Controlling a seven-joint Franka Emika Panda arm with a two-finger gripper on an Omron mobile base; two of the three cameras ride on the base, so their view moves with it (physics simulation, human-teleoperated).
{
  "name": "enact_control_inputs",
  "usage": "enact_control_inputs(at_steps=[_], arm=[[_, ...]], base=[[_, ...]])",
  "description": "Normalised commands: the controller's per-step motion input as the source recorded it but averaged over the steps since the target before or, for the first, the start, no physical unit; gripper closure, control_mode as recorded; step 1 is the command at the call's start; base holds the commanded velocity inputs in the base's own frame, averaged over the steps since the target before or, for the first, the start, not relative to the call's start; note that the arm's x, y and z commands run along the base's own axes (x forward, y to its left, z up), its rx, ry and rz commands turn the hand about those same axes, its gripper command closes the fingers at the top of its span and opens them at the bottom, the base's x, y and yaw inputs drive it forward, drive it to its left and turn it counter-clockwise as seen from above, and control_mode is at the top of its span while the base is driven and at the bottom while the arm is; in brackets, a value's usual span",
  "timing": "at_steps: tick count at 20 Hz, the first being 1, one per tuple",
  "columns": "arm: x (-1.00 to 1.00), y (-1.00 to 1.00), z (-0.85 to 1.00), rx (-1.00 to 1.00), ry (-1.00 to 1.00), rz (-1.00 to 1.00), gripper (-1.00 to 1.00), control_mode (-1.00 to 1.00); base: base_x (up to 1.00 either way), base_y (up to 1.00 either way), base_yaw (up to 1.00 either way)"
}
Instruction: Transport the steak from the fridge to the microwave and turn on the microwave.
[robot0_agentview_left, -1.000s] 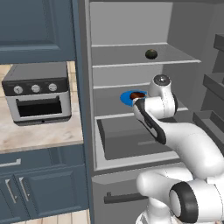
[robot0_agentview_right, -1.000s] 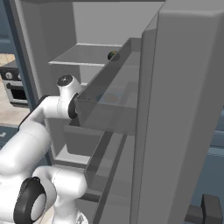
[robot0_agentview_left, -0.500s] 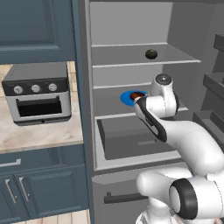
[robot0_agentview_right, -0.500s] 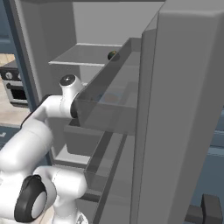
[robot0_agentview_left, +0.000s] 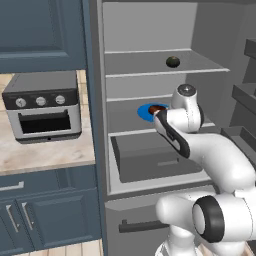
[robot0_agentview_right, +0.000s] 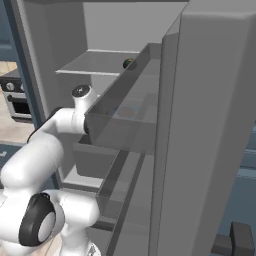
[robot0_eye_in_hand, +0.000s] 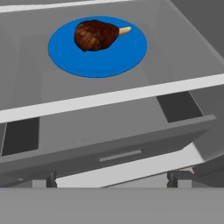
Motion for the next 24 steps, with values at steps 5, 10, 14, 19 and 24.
enact_control_inputs(at_steps=[5,10,14,19,24], arm=[[0.16,-0.09,0.00,0.00,0.00,0.00,-1.00,-1.00],[0.08,0.00,0.00,0.00,0.00,0.00,-1.00,-1.00],[0.02,0.00,0.00,0.00,0.00,0.00,-1.00,-1.00],[0.07,0.00,0.00,0.00,0.00,0.00,-1.00,-1.00],[0.18,-0.01,-0.08,0.00,-0.05,0.00,-1.00,-1.00]], base=[[0.00,0.00,0.00],[0.00,0.00,0.00],[0.00,0.00,0.00],[0.00,0.00,0.00],[0.00,0.00,0.00]])
